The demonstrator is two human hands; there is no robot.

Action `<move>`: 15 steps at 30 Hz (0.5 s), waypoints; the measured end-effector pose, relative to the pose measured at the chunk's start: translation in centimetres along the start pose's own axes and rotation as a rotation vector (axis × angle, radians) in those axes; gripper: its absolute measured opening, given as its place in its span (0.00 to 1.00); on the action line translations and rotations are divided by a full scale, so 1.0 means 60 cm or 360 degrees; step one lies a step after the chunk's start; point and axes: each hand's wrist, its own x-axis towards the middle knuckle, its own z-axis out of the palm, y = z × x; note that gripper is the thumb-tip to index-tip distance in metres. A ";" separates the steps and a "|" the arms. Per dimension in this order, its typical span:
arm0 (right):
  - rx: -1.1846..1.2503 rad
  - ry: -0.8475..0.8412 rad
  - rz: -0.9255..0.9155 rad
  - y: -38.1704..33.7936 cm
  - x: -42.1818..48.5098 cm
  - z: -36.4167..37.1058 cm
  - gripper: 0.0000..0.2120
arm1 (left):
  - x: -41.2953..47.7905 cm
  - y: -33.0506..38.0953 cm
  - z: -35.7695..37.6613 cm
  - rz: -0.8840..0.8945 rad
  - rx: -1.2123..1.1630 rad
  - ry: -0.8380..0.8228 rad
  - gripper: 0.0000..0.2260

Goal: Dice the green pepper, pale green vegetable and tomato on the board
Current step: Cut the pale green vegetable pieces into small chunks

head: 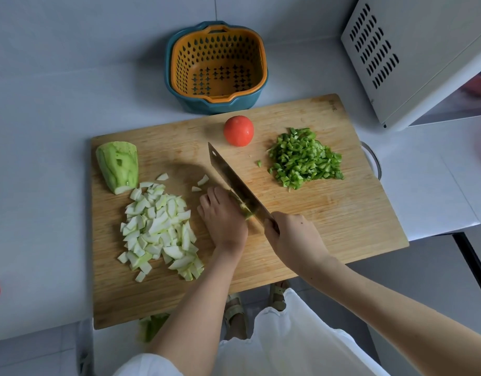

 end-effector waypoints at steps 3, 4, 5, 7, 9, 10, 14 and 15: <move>-0.0083 0.0006 -0.0039 0.002 -0.026 -0.014 0.19 | 0.003 -0.001 0.001 -0.0036 0.0065 -0.0055 0.06; -0.0115 -0.0006 -0.0036 0.003 -0.033 -0.017 0.19 | 0.003 -0.001 0.001 -0.0039 0.0060 -0.0062 0.05; -0.0138 -0.0019 -0.0028 0.004 -0.037 -0.018 0.17 | 0.003 0.000 0.000 -0.0034 0.0044 -0.0059 0.04; -0.0161 -0.0038 -0.0011 0.005 -0.039 -0.014 0.15 | 0.001 0.001 0.000 -0.0012 0.0016 -0.0045 0.02; -0.0157 -0.0048 0.0003 0.004 -0.030 -0.004 0.15 | 0.001 0.000 0.001 0.0000 0.0022 -0.0021 0.02; -0.0154 -0.0050 0.0009 0.003 -0.024 0.003 0.14 | 0.001 0.000 0.002 -0.0009 0.0018 -0.0012 0.04; -0.0070 -0.0024 0.0034 0.002 -0.012 0.016 0.12 | -0.002 0.000 0.004 -0.0045 -0.0063 0.0014 0.04; -0.0051 -0.0015 0.0032 0.004 -0.016 0.013 0.12 | -0.003 0.000 0.003 -0.0052 -0.0078 0.0002 0.04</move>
